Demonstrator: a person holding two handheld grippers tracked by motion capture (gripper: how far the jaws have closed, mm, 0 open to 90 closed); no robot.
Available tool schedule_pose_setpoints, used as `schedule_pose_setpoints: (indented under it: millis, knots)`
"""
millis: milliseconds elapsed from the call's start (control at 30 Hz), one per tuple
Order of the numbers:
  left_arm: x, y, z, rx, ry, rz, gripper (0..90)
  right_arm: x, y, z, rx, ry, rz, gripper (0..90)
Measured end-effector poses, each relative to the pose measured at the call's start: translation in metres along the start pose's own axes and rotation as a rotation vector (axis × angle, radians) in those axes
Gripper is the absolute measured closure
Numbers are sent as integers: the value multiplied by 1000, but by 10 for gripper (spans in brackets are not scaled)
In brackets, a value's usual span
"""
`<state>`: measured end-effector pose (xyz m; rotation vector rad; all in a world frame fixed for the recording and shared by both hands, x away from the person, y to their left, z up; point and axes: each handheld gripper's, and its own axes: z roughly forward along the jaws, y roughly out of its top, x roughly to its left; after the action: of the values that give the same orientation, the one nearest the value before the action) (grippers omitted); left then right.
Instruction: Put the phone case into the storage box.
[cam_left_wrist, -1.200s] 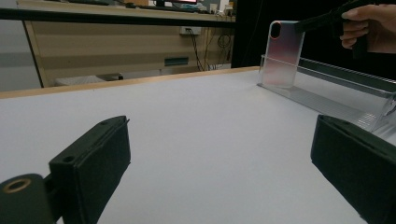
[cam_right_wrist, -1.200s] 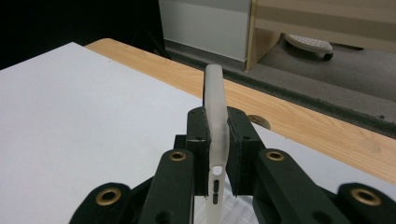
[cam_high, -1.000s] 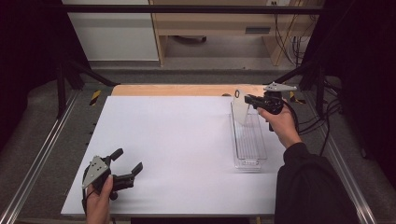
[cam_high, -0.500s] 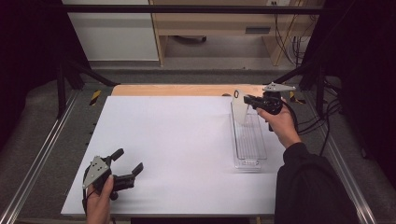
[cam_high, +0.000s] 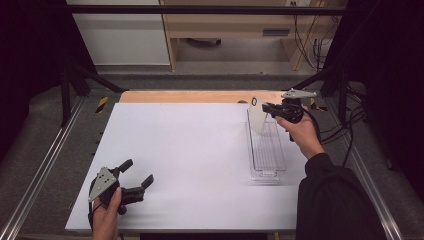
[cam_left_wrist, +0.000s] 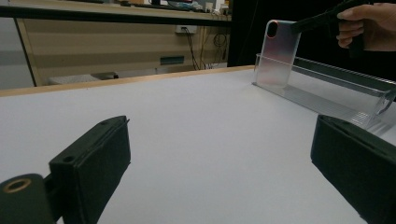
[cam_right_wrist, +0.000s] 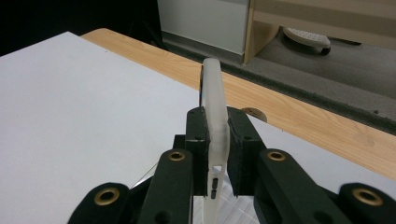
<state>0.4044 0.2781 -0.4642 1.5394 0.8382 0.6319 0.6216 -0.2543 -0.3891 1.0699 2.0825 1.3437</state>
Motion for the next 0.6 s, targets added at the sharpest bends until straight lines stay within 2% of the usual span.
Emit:
schedule_pose_setpoints:
  millis: [367, 600]
  knots:
    - [0, 0, 0, 4, 1, -3, 46, 0, 0, 0, 14, -18, 5, 794]
    - [1, 0, 0, 8, 6, -4, 46, 3, -2, 2, 57, -41, 7, 751]
